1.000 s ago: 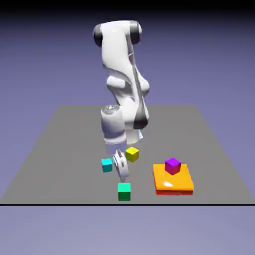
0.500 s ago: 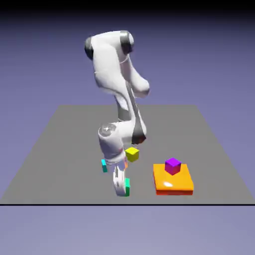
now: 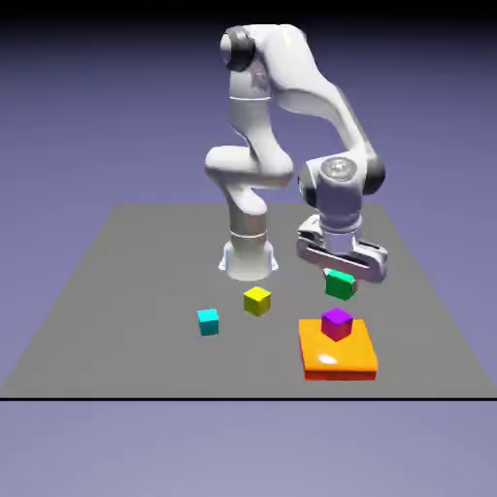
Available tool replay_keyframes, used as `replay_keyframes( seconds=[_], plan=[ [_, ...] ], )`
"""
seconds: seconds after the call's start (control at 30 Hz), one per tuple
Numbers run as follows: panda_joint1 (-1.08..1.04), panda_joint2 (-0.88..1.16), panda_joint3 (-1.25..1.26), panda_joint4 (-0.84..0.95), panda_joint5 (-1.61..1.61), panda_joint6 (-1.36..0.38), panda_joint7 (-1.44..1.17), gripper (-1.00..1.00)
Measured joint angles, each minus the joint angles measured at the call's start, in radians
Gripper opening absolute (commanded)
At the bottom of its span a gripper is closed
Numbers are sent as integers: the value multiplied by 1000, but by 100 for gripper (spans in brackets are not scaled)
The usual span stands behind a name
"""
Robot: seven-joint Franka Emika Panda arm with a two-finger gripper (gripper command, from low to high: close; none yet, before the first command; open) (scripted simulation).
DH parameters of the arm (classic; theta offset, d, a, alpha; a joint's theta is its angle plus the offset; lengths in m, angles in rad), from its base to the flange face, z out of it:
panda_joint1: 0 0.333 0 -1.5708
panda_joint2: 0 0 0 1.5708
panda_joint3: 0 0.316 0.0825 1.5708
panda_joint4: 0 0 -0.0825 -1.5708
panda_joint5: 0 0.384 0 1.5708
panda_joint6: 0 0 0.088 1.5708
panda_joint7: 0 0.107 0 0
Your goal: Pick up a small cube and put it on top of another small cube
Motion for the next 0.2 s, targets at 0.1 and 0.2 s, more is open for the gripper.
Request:
replay_keyframes(
  seconds=[0.1, 0.2],
  plan=[
    [30, 109, -28, -30, -76, 124, 54, -100],
    [32, 115, -30, -32, -82, 130, 58, 100]
  ],
)
